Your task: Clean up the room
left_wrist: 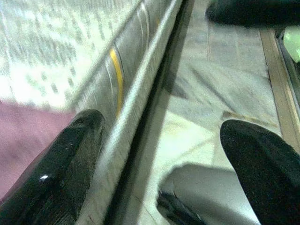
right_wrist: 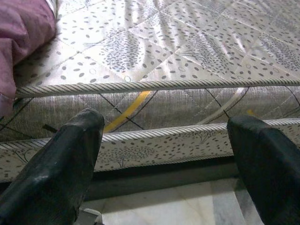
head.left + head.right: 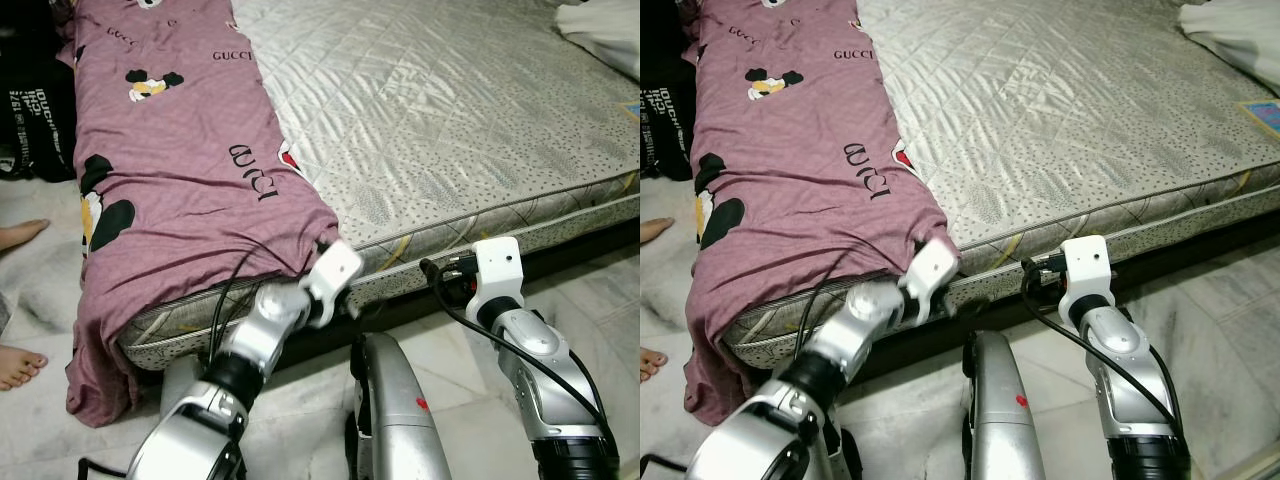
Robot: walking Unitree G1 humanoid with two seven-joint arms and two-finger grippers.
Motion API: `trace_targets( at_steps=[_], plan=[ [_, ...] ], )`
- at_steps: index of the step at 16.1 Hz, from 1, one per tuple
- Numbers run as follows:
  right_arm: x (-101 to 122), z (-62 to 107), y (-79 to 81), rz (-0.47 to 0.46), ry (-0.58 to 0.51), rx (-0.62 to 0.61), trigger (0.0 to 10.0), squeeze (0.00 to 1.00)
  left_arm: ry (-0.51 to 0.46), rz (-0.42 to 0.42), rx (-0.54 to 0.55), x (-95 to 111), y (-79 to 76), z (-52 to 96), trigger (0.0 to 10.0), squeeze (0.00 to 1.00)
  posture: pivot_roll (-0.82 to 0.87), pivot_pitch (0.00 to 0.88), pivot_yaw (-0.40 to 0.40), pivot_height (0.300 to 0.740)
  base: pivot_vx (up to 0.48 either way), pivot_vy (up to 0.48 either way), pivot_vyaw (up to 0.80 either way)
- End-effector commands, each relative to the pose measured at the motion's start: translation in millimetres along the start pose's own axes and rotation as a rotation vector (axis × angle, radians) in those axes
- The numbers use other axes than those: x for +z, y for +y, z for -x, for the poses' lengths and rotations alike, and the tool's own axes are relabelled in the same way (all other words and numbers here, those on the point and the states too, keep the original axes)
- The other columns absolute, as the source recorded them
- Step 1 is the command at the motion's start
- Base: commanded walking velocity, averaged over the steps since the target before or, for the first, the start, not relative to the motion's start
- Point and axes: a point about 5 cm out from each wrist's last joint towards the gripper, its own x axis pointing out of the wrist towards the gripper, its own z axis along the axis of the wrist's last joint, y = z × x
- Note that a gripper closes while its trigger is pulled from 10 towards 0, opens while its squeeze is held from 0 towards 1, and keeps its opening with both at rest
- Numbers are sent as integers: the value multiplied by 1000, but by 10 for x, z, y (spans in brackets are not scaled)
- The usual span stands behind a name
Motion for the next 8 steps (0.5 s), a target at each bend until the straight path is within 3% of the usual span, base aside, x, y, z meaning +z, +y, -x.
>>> trace_targets(
  at_steps=[1, 4, 5, 6, 8],
  plan=[
    [-6, -18, 4, 0, 1, -6, 10000, 0, -37, -65, -26, 152, 20, -3, 10000, 0, -291, 66, -24, 512, 0, 0, 0],
    [-10, -16, 7, -8, -3, -12, 10000, 0, -153, -95, 41, 431, 117, 37, 10000, 0, -291, 68, -20, 512, 0, 0, 0],
    [-15, 7, -3, -14, -4, -24, 10000, 0, -240, 10, 270, 555, 421, 125, 10000, 0, -296, 72, -16, 512, 0, 0, 0],
    [-5, 14, -8, -22, -7, -29, 10000, 0, -197, 54, 359, 468, 552, 168, 10000, 0, -299, 75, -16, 512, 0, 0, 0],
    [14, 71, -9, -33, -11, -31, 10000, 0, -88, 232, 652, 163, 935, 422, 10000, 0, -310, 92, -21, 512, 0, 0, 0]
  ],
)
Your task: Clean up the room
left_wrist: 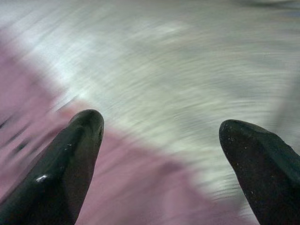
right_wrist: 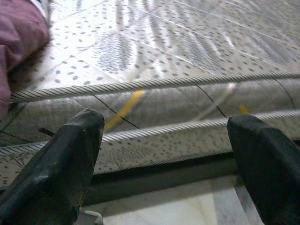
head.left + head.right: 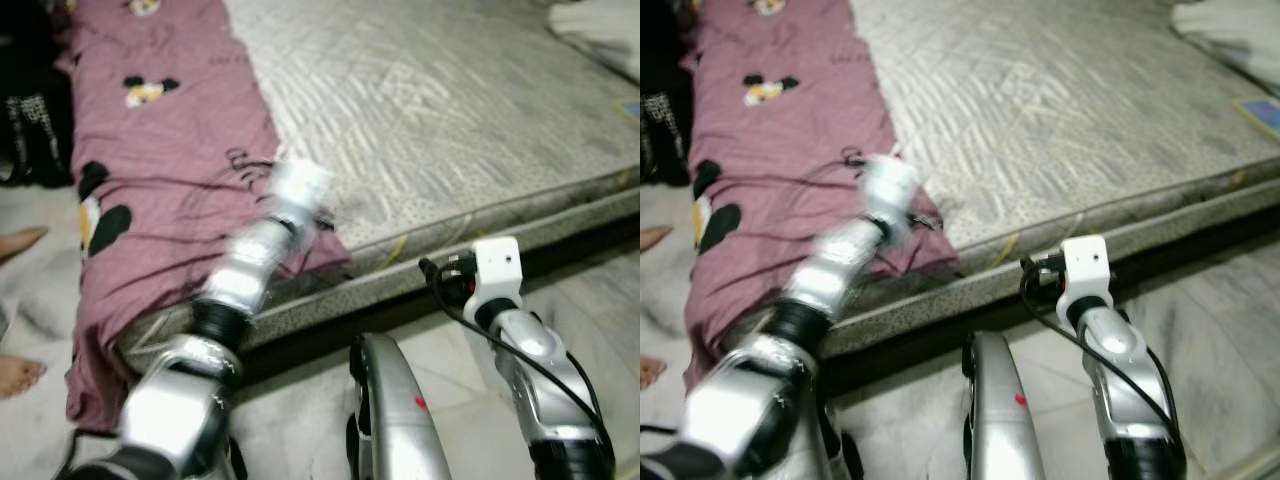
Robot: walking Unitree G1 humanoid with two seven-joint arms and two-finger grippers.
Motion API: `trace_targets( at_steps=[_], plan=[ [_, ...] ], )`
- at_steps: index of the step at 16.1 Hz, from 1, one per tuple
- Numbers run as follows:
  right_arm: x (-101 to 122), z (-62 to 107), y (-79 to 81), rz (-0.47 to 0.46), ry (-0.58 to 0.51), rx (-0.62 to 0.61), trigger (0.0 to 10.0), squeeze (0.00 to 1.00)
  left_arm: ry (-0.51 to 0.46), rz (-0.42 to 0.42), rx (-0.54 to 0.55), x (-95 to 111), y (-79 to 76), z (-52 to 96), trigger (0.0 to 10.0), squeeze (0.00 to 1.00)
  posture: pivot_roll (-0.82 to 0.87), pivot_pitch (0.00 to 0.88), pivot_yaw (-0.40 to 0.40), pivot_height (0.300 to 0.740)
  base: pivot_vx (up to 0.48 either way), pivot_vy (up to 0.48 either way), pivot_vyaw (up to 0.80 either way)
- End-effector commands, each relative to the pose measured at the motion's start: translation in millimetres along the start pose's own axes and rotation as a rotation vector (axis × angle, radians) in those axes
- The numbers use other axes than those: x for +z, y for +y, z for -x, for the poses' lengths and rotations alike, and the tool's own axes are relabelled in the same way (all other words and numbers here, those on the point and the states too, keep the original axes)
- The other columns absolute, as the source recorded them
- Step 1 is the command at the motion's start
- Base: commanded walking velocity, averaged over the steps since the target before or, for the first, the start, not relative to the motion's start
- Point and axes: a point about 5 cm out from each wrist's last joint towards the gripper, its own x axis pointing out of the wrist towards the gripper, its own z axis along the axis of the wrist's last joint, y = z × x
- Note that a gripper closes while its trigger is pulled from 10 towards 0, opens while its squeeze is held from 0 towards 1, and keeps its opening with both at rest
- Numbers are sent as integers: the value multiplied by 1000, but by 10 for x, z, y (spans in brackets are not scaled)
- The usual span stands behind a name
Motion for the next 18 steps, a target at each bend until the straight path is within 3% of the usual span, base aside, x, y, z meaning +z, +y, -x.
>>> trace_targets(
  at_steps=[1, 2, 3, 5, 6, 8, 11, 13, 17, 18],
  plan=[
    [6, 59, -27, -12, 3, -11, 10000, 0, 81, 105, 123, -193, 168, 56, 10000, 0, -315, 106, -24, 512, 0, 0, 0],
    [-35, 136, -55, -15, 22, -18, 10000, 0, 106, 132, 264, -266, 420, 125, 10000, 0, -321, 129, -29, 512, 0, 0, 0],
    [-45, 173, -82, -19, 27, -26, 10000, 0, 129, 176, 308, -319, 523, 162, 10000, 0, -323, 134, -29, 512, 0, 0, 0],
    [-55, 271, -132, -20, 37, -39, 10000, 0, 182, 154, 336, -397, 618, 201, 10000, 0, -342, 167, -32, 512, 0, 0, 0],
    [-75, 396, -191, -31, 51, -56, 10000, 0, 219, 138, 328, -409, 672, 201, 10000, 0, -355, 198, -31, 512, 0, 0, 0],
    [-96, 463, -215, -37, 57, -73, 10000, 0, 213, 121, 333, -363, 687, 182, 10000, 0, -359, 208, -31, 502, 0, 0, 0],
    [-114, 525, -152, -54, 77, -56, 10000, 0, 117, 81, 271, -87, 604, 47, 10000, 0, -363, 235, -21, 478, 0, 0, 0],
    [-116, 544, -152, -61, 83, -63, 10000, 0, 130, 30, 220, -66, 528, 7, 10000, 0, -365, 236, -18, 478, 0, 0, 0],
    [-115, 515, -146, -63, 86, -67, 10000, 0, 249, -34, 36, -258, 218, -27, 10000, 0, -364, 221, -6, 478, 0, 0, 0],
    [-101, 484, -133, -58, 81, -67, 10000, 0, 311, -42, -73, -412, 24, -8, 10000, 0, -361, 209, -3, 478, 0, 0, 0]
  ],
)
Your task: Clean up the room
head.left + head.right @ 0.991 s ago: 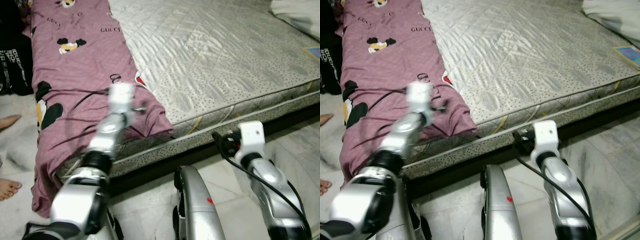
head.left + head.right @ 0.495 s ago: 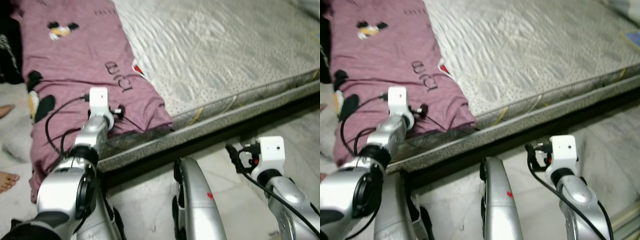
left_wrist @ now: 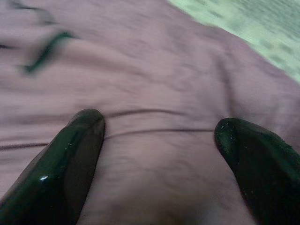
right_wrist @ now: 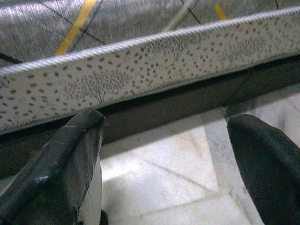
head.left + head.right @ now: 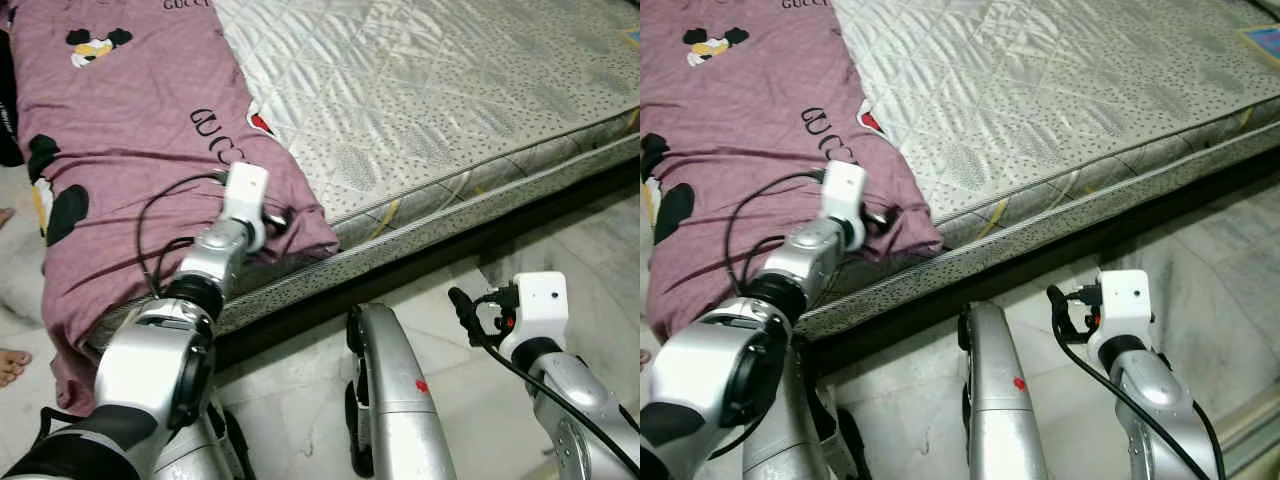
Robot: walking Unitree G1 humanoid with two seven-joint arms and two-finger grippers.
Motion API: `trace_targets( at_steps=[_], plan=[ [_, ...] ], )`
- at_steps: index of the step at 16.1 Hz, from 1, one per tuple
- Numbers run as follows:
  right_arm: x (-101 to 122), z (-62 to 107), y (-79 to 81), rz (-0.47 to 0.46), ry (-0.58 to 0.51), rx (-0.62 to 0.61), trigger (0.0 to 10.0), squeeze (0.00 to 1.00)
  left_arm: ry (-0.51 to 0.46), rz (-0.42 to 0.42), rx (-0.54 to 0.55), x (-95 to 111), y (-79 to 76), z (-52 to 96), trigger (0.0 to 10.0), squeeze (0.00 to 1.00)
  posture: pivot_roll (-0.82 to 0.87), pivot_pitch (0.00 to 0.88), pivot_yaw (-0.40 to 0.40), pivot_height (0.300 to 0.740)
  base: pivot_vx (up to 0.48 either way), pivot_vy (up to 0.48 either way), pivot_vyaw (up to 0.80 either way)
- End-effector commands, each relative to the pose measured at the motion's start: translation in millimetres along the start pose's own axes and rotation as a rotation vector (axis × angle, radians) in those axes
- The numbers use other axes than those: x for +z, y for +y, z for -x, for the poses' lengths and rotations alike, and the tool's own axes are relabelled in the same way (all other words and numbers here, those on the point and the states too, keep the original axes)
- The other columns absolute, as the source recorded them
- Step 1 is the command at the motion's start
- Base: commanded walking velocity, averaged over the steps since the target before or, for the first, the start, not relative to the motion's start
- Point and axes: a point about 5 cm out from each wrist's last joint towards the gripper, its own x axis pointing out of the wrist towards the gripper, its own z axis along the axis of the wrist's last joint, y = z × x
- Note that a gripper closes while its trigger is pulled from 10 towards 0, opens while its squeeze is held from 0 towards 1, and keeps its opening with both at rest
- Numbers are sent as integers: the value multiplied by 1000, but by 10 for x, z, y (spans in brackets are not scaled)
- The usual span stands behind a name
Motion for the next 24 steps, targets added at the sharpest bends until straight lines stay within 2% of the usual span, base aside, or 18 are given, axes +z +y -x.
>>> trace_targets(
  at_steps=[1, 2, 5, 6, 7, 10, 11, 14, 24],
  plan=[
    [-27, -7, 15, 0, 16, -2, 10000, 0, 116, -9, -90, -287, -181, 6, 10000, 0, -361, 207, -2, 478, 0, 0, 0],
    [-7, -47, 27, 1, 5, -3, 10000, 0, 180, -51, -201, -483, -407, 23, 10000, 0, -357, 195, 0, 478, 0, 0, 0],
    [36, -133, 68, 3, -19, 5, 10000, 0, 205, -132, -284, -598, -611, 37, 10000, 0, -344, 169, 5, 478, 0, 0, 0],
    [60, -178, 96, -3, -31, 12, 10000, 0, 185, -135, -271, -562, -606, 27, 10000, 0, -334, 158, 7, 478, 0, 0, 0],
    [82, -218, 126, -6, -43, 19, 10000, 0, 128, -163, -234, -472, -557, 10, 10000, 0, -327, 150, 10, 478, 0, 0, 0],
    [155, -363, 211, -23, -87, 27, 10000, 0, -91, -179, -69, -19, -266, -17, 10000, 0, -279, 106, 16, 478, 0, 0, 0],
    [202, -421, 244, -27, -114, 28, 10000, 0, -177, -161, -8, 179, -135, -2, 10000, 0, -267, 94, 17, 478, 0, 0, 0],
    [333, -583, 347, -43, -177, 38, 10000, 0, -367, -143, 111, 549, 139, 97, 10000, 0, -226, 53, 13, 478, 0, 0, 0],
    [348, -598, 360, -43, -184, 39, 10000, 0, -387, -137, 126, 584, 170, 114, 10000, 0, -226, 53, 13, 478, 0, 0, 0]
  ],
)
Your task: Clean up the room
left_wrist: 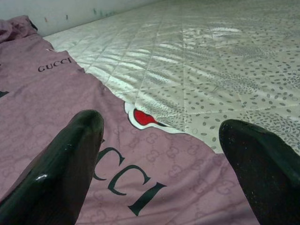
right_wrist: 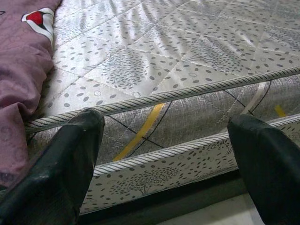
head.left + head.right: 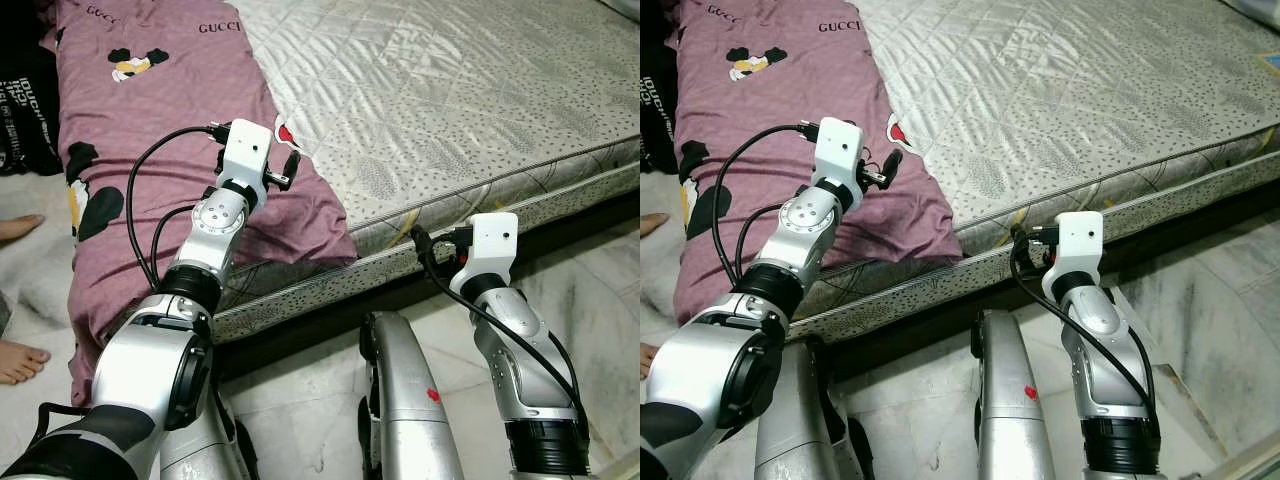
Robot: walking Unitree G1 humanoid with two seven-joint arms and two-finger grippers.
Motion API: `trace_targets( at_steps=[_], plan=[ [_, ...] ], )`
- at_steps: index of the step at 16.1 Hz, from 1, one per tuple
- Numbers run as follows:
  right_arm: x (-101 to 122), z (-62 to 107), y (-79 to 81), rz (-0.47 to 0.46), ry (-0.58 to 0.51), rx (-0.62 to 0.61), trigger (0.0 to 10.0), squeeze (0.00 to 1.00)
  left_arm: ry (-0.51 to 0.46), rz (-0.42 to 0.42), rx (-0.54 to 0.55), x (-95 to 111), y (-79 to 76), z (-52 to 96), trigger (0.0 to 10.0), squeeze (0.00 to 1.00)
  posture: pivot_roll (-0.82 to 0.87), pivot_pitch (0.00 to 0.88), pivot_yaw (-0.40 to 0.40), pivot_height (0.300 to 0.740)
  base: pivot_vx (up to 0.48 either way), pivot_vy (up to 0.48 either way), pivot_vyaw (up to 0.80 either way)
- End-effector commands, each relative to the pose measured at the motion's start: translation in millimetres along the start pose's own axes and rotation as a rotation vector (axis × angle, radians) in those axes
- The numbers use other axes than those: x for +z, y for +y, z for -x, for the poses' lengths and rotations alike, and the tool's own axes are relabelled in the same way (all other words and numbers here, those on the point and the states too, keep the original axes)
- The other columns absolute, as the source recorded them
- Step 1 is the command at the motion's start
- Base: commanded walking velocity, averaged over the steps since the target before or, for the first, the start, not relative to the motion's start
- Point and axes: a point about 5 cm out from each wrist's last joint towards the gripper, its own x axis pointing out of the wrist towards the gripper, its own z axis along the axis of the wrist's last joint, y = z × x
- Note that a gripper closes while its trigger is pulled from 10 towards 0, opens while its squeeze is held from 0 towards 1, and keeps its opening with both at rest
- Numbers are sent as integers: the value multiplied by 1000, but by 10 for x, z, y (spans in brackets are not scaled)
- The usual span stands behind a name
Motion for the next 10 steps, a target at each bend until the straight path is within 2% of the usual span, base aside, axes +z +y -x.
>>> trace_targets(
  at_steps=[1, 6, 7, 8, 9, 10],
  plan=[
    [-38, 5, -5, 2, 16, -8, 10000, 0, 3, -2, -1, -9, -3, 3, 10000, 0, -226, 53, 13, 478, 0, 0, 0],
    [-38, 5, -5, 2, 16, -8, 10000, 0, 3, -2, -1, -9, -3, 3, 10000, 0, -226, 53, 13, 478, 0, 0, 0],
    [59, -281, 144, -30, -52, 0, 10000, 0, -66, 80, 188, -192, 249, 269, 10000, 0, -79, 0, 9, 478, 0, 0, 0],
    [132, -442, 251, -47, -84, 6, 10000, 0, -87, 108, 309, -342, 399, 498, 10000, 0, -79, 0, 9, 478, 0, 0, 0],
    [179, -535, 312, -52, -102, 1, 10000, 0, -97, 117, 380, -434, 480, 664, 10000, 0, -80, 0, 17, 478, 0, 0, 0],
    [181, -558, 290, -64, -105, -29, 10000, 0, -105, 125, 389, -465, 448, 742, 10000, 0, -85, 0, 25, 478, 0, 0, 0]
  ],
)
